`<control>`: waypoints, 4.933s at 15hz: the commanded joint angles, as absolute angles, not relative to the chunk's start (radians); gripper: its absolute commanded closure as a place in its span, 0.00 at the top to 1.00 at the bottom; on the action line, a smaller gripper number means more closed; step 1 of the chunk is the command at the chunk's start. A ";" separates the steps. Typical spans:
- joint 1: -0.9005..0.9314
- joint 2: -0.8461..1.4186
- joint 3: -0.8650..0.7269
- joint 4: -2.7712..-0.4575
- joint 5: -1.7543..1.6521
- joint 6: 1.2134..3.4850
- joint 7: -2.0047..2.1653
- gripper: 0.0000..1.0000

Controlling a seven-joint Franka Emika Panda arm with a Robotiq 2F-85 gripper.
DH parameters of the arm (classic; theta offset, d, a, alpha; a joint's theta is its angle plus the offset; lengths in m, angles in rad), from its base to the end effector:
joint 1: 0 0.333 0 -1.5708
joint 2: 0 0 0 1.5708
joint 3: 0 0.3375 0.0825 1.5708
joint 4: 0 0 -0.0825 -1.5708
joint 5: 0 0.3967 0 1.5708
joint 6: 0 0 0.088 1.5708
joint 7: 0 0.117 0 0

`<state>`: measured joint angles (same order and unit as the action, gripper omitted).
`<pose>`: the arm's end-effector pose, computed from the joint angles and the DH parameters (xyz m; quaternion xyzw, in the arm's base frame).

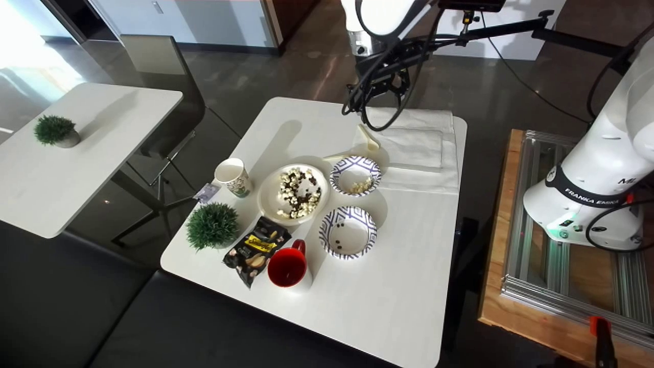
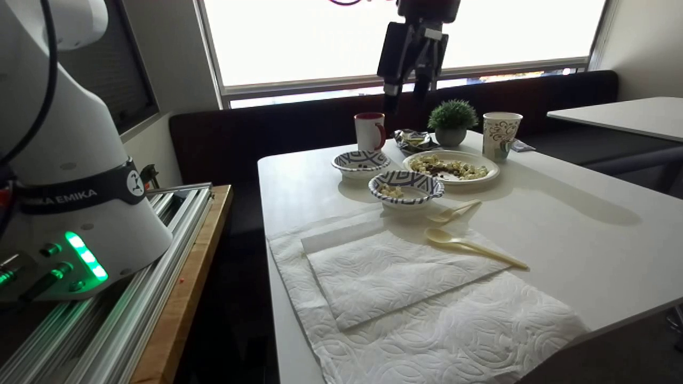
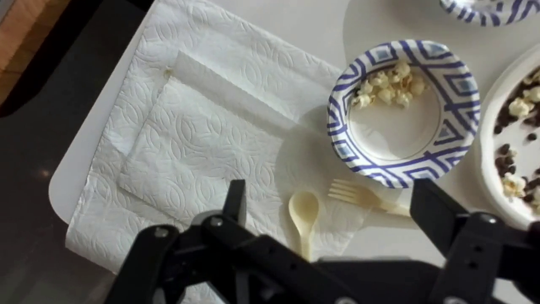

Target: Use the white spoon to place some contents from the whole bowl on the left into the bowl on the right twice.

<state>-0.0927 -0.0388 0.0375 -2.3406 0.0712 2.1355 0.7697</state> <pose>0.4867 -0.0232 0.3402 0.9038 -0.4190 -0.0874 0.0031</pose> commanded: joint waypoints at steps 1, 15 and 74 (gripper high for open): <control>-0.094 0.132 -0.025 -2.235 0.152 2.163 0.814 1.00; -0.095 0.278 -0.085 -2.196 0.225 2.284 0.648 1.00; 0.211 0.549 -0.077 -2.042 0.443 3.020 0.690 0.03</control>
<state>0.1576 0.5402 -0.0265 -2.0286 0.4947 2.9659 0.6261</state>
